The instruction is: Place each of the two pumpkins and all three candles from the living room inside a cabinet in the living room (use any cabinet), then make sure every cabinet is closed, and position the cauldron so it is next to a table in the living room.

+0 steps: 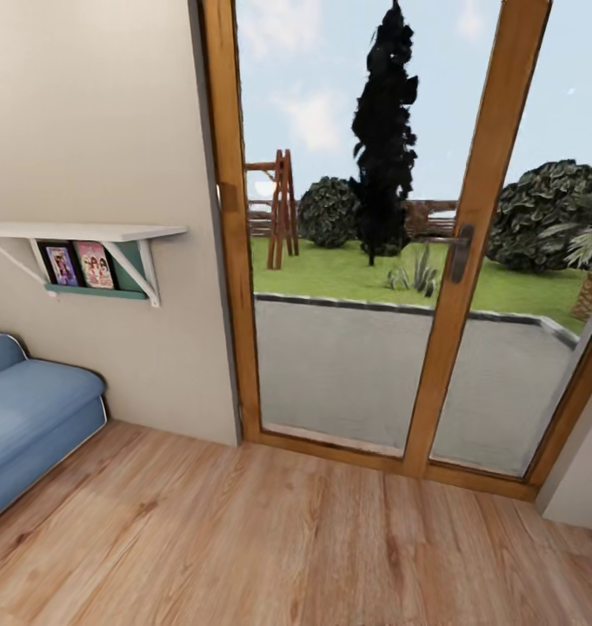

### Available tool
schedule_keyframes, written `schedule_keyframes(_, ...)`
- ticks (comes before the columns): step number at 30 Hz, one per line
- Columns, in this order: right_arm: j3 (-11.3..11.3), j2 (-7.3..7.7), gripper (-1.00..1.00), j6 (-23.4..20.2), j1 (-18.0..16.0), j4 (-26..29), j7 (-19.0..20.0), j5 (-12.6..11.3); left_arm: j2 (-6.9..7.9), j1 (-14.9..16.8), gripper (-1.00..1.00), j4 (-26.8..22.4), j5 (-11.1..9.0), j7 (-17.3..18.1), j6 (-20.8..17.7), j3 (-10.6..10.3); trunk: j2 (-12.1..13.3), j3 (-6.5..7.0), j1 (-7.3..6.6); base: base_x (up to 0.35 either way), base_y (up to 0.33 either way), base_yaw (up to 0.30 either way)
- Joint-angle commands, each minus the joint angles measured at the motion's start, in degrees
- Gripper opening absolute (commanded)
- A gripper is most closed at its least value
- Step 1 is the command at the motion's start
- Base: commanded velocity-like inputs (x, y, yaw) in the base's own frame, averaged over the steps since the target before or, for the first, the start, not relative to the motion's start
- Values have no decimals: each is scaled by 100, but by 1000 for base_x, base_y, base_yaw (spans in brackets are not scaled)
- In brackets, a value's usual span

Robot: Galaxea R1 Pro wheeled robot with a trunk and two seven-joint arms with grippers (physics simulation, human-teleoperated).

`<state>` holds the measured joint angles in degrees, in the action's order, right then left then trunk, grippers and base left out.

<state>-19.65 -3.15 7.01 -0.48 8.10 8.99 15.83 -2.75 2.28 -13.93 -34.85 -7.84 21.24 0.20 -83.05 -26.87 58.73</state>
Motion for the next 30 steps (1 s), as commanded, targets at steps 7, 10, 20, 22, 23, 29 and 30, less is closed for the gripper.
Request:
schedule_keyframes(7, 40, -2, 100, 20, -5, -7, 15, 60, -5, 1, 100, -4, 25, -25, 12, -2, -3, -6, 0, 0, 0, -287)
schedule_keyframes(10, 40, -2, 100, 20, -5, -4, 15, 60, -4, 1, 100, -4, 29, -25, 12, -2, -3, -6, 0, 0, 0, -295)
schedule_keyframes(20, 32, -2, 100, 20, -5, -2, 24, 60, -8, 1, 100, -4, 56, -20, 12, -10, -3, -6, 0, 74, 0, -221)
schedule_keyframes(22, 32, -2, 100, 20, -5, -2, 24, 60, -18, 1, 100, -9, 62, -13, 12, -18, -3, -6, 0, 30, 0, -26)
schedule_keyframes(23, 32, -2, 100, 20, -5, -2, 24, 60, -19, 1, 100, -10, 63, -12, 12, -20, -3, -6, 0, 19, 0, -16)
schedule_keyframes(29, 31, -2, 100, 20, -5, -3, 24, 60, -23, 1, 100, -13, 66, -8, 12, -28, -3, -6, 0, 4, 0, -4)
schedule_keyframes(30, 31, -2, 100, 20, -5, -3, 24, 60, -23, 1, 100, -12, 65, -8, 12, -28, -3, -6, 0, 0, 0, 0)
